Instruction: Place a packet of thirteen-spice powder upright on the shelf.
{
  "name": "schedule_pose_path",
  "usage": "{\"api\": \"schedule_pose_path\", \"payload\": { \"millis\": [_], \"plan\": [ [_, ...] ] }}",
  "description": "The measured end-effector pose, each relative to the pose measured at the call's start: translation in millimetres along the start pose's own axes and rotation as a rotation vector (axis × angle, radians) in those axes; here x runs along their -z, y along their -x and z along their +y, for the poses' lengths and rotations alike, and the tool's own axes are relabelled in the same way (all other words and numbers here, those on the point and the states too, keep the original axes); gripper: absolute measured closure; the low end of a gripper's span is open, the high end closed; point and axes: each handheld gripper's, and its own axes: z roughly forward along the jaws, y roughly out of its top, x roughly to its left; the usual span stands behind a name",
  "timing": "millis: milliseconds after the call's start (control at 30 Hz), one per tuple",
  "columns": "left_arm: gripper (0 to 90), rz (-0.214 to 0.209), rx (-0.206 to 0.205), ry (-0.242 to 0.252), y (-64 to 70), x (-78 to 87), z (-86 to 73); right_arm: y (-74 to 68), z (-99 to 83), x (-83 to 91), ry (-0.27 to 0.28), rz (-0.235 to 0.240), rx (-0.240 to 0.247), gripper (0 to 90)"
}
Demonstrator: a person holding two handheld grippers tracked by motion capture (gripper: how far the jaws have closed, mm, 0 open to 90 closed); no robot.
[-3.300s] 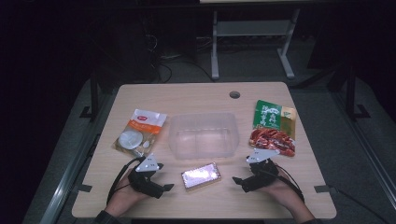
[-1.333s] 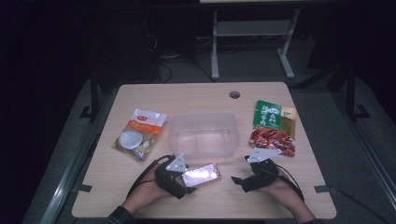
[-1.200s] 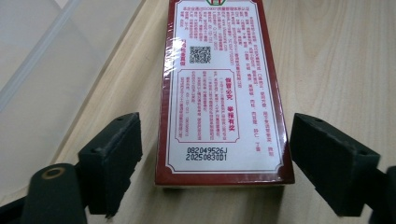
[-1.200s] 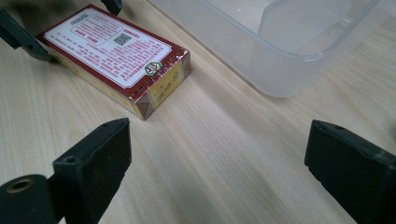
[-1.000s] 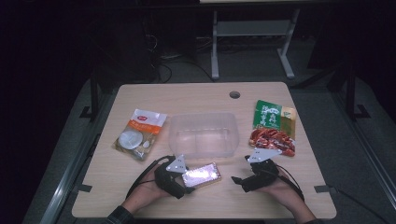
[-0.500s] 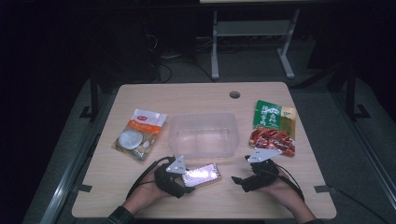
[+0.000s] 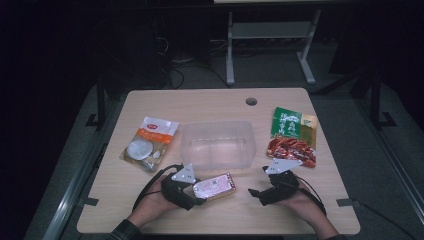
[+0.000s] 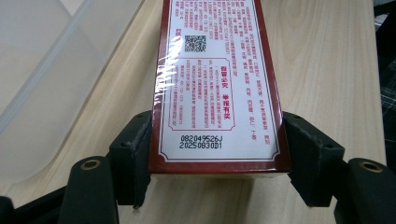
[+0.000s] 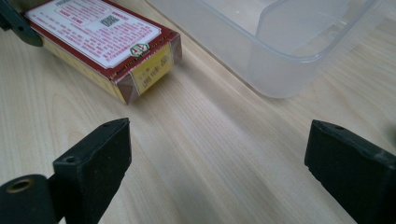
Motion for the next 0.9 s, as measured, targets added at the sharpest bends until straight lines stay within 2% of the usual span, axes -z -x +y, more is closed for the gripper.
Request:
{"api": "schedule_pose_path", "payload": {
  "millis": [167,400,433,500,600,800,900],
  "plan": [
    [32.0,0.002,0.013,0.017,-3.1,8.6,-2.8,0.3,-0.2,-0.5,-0.002,-0.001,0.002,6.8],
    [32.0,-0.008,-0.008,0.033,-2.8,18.2,0.5,-0.6,-0.5,0.1,-0.004,0.003,-0.001,6.9],
    [32.0,-0.012,-0.009,0.038,-2.4,18.8,1.0,-0.6,-0.6,-0.2,-0.004,0.004,-0.005,9.9],
    [32.0,-0.020,0.005,0.056,-1.8,19.8,1.9,-0.7,-0.6,-0.3,-0.003,0.003,-0.005,10.6],
    [32.0,-0.020,0.005,0.069,-2.0,21.4,4.5,-0.7,-0.6,-0.2,-0.004,0.012,-0.001,12.1],
    [31.9,-0.034,-0.003,0.060,-5.2,24.5,11.2,-0.8,-1.4,-1.7,-0.016,0.020,-0.018,13.3],
    [31.9,-0.046,0.007,0.073,-8.3,28.4,13.3,-0.6,-1.6,-2.7,-0.020,0.021,-0.017,13.4]
  ]
}}
